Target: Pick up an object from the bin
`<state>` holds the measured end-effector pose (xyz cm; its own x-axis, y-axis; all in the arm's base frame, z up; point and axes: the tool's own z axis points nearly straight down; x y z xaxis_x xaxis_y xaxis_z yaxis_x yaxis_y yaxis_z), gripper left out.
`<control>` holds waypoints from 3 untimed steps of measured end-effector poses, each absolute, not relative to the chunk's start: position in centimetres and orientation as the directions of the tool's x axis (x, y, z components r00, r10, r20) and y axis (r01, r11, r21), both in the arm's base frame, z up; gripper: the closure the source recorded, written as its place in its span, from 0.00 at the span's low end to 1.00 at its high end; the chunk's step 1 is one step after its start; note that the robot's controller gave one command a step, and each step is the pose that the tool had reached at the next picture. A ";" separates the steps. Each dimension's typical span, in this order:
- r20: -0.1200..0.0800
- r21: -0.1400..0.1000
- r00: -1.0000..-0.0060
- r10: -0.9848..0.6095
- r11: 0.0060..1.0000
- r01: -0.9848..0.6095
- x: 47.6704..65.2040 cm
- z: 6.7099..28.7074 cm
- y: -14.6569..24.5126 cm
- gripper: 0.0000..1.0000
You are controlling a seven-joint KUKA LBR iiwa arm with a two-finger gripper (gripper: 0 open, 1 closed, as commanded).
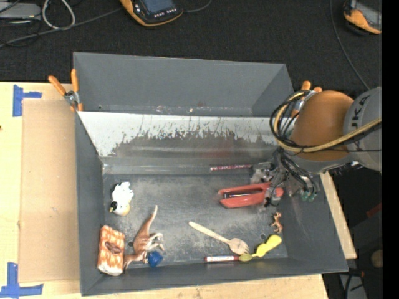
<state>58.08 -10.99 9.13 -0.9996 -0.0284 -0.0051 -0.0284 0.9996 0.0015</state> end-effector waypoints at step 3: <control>0.000 0.003 -1.000 -0.031 1.000 -0.031 58.0 17.6 -10.9 1.00</control>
Offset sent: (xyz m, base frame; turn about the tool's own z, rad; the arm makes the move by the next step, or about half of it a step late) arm 0.0007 0.0000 0.0277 -0.0005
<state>58.02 -10.86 17.61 -0.9995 -0.0308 0.0000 -0.0308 0.9995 0.0025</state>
